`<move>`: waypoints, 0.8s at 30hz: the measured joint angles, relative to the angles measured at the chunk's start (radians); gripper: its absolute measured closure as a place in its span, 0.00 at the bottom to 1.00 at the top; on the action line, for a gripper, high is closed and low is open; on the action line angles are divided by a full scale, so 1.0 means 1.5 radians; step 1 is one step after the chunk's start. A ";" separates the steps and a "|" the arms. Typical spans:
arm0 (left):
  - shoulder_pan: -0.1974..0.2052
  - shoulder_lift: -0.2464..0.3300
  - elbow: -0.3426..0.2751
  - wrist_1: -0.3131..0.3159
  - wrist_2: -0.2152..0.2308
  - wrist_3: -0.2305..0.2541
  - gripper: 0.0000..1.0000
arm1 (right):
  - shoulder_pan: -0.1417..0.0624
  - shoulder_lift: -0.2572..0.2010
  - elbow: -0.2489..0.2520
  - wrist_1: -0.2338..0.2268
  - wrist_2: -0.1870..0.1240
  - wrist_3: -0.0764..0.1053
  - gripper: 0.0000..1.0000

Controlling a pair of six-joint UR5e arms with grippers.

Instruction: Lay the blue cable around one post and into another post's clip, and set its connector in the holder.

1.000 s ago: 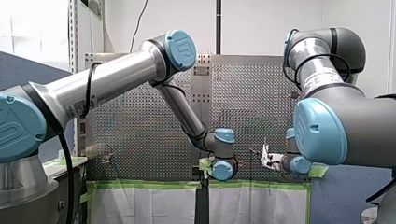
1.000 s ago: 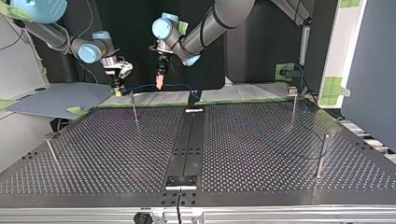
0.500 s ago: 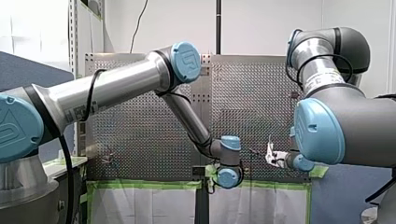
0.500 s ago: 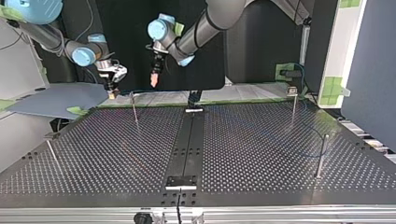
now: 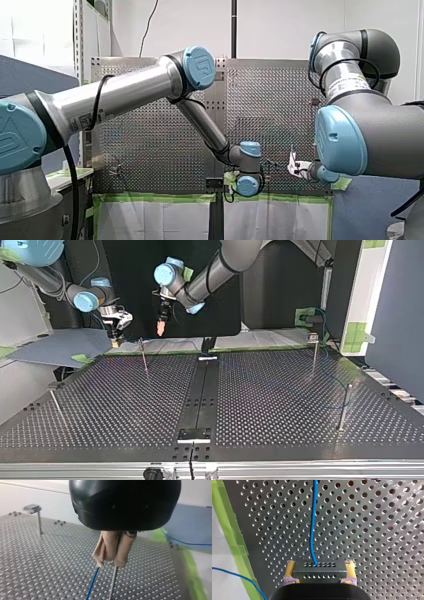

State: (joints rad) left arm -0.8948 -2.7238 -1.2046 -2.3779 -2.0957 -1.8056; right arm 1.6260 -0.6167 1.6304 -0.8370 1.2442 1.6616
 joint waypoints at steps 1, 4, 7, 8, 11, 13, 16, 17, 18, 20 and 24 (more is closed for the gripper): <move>-0.003 0.000 0.000 -0.007 -0.002 0.006 0.72 | 0.000 0.000 0.000 0.000 0.000 -0.001 1.00; -0.010 0.000 -0.001 -0.024 -0.007 0.020 0.34 | 0.000 0.000 0.000 0.001 0.000 -0.002 1.00; -0.022 0.000 -0.001 -0.040 -0.019 0.029 0.05 | 0.000 0.000 0.000 0.002 0.000 -0.003 1.00; -0.025 0.000 -0.001 -0.046 -0.023 0.032 0.01 | 0.000 0.000 0.000 0.002 0.000 -0.003 1.00; -0.032 0.000 0.002 -0.062 -0.041 0.048 0.01 | 0.000 0.000 0.000 0.007 0.001 -0.008 1.00; -0.034 0.000 0.005 -0.064 -0.053 0.059 0.01 | 0.000 0.000 0.000 0.013 0.002 -0.013 1.00; -0.035 0.000 0.013 -0.058 -0.069 0.075 0.01 | 0.000 0.000 0.001 0.024 0.008 -0.023 1.00; -0.034 0.000 0.015 -0.055 -0.074 0.080 0.01 | 0.000 0.000 0.001 0.027 0.011 -0.026 1.00; -0.033 0.000 0.018 -0.052 -0.079 0.084 0.01 | 0.000 0.000 0.001 0.030 0.013 -0.028 1.00; -0.030 0.000 0.025 -0.046 -0.090 0.096 0.01 | 0.000 0.000 0.001 0.035 0.015 -0.033 1.00; -0.026 0.000 0.036 -0.042 -0.113 0.119 0.01 | 0.004 0.000 0.001 0.048 0.017 -0.048 1.00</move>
State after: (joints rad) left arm -0.9332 -2.7237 -1.1507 -2.4403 -2.2649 -1.6277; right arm 1.6316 -0.6162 1.6317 -0.7654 1.2696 1.5902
